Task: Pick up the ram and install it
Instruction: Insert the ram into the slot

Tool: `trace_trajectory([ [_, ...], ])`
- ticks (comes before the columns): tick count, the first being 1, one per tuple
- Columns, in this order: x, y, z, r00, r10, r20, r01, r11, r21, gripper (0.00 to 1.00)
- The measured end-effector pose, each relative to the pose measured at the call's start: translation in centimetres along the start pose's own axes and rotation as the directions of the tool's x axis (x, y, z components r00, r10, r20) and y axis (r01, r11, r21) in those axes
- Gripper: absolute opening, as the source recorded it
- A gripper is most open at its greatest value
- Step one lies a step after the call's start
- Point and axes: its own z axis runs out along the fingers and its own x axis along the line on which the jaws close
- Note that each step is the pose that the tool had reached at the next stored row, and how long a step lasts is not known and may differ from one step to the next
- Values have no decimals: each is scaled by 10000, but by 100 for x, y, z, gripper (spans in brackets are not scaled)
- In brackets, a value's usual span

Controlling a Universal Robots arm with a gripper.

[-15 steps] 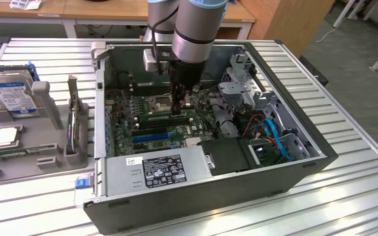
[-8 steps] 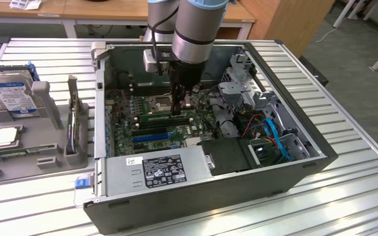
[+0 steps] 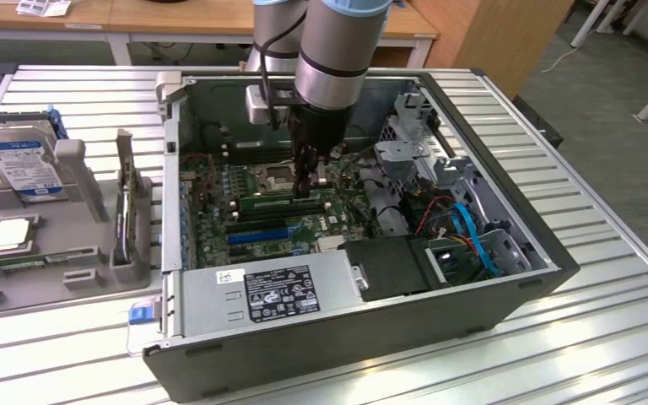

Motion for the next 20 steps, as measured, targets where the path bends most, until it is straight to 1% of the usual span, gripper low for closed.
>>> trace_trajectory([
  [8, 1, -2, 29, 10000, 0, 0, 0, 10000, 0, 11],
  [20, 1, -2, 33, 9999, 111, 7, -111, 9999, 3, 11],
])
